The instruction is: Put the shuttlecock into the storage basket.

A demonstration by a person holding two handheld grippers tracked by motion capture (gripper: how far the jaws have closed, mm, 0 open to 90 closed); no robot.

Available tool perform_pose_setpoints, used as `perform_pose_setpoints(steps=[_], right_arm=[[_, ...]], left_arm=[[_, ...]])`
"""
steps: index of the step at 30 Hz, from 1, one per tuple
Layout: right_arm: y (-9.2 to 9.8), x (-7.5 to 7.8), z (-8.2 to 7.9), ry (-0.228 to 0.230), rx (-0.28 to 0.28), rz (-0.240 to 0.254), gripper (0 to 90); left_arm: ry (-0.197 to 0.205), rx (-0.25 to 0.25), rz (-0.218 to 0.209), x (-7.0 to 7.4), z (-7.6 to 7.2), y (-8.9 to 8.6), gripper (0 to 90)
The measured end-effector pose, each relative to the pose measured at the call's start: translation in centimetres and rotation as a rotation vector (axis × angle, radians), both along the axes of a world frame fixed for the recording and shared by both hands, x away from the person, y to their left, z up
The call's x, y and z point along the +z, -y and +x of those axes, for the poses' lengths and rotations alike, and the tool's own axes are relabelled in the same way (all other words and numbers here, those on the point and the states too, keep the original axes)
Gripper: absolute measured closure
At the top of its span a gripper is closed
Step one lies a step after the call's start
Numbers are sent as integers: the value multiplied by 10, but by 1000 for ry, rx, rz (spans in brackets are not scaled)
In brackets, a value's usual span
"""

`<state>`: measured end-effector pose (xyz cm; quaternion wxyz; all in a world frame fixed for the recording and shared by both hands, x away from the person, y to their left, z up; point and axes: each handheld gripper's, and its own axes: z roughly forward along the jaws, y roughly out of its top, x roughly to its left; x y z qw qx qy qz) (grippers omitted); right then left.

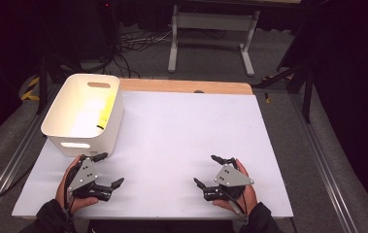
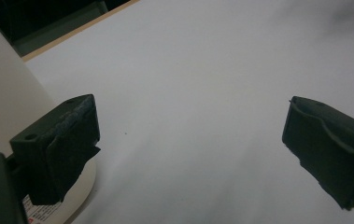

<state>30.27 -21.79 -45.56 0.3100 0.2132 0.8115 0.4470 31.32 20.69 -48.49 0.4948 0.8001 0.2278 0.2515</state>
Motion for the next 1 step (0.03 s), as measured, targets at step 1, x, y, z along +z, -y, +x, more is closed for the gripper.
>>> perform_pose_setpoints(steps=[1], right_arm=[[0,0,0,0,0,0,124]], left_arm=[[0,0,0,0,0,0,50]])
